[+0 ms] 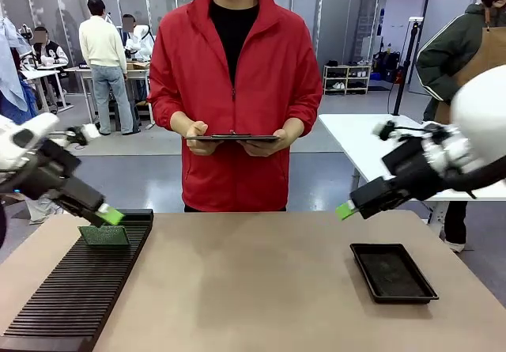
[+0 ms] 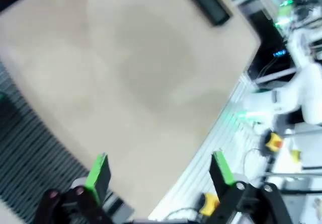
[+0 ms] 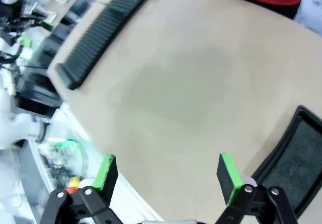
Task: Inspect the PCB.
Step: Pick up the Blank PCB and present it to the human.
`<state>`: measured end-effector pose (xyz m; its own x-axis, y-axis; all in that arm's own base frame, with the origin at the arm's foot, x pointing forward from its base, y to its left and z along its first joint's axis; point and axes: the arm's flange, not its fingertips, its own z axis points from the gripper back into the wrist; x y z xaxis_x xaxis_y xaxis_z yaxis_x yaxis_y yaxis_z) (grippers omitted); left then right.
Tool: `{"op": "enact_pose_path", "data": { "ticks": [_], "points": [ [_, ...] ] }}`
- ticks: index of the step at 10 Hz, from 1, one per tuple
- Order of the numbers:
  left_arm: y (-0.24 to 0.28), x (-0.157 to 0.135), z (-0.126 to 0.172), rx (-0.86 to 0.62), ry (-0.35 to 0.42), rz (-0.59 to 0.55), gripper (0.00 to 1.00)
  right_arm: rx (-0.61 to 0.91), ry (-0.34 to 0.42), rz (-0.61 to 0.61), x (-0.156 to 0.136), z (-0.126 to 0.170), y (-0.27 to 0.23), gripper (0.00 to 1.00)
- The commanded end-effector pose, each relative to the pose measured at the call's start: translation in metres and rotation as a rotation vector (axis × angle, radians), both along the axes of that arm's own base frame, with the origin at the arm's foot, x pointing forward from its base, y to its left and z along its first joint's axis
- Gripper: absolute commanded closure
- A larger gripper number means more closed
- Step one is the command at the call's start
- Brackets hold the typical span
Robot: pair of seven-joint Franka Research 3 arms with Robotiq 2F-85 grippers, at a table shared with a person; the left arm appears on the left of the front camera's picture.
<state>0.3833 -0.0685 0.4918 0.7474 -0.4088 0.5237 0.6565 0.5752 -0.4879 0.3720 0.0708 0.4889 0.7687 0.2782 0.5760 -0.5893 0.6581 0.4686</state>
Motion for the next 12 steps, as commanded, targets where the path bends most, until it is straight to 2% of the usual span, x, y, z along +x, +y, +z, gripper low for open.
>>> {"op": "enact_pose_path", "data": {
  "ticks": [1, 4, 5, 7, 9, 12],
  "points": [
    [0.051, -0.011, -0.008, -0.213, 0.083, -0.047, 0.00, 0.226, 0.080, -0.008, -0.011, -0.019, -0.056, 0.00],
    [0.139, -0.067, -0.037, -0.478, 0.065, 0.077, 0.00, 0.469, 0.126, -0.043, -0.059, -0.050, -0.124, 0.00],
    [0.163, -0.085, -0.050, -0.517, 0.074, 0.130, 0.00, 0.529, 0.136, -0.052, -0.075, -0.062, -0.142, 0.00],
    [0.208, -0.121, -0.072, -0.551, 0.097, 0.225, 0.00, 0.604, 0.168, -0.091, -0.108, -0.088, -0.170, 0.00],
    [0.245, -0.147, -0.080, -0.592, 0.081, 0.353, 0.00, 0.641, 0.184, -0.131, -0.132, -0.107, -0.195, 0.00],
    [0.262, -0.158, -0.090, -0.609, 0.092, 0.435, 0.00, 0.655, 0.187, -0.169, -0.144, -0.116, -0.202, 0.00]
  ]
}}
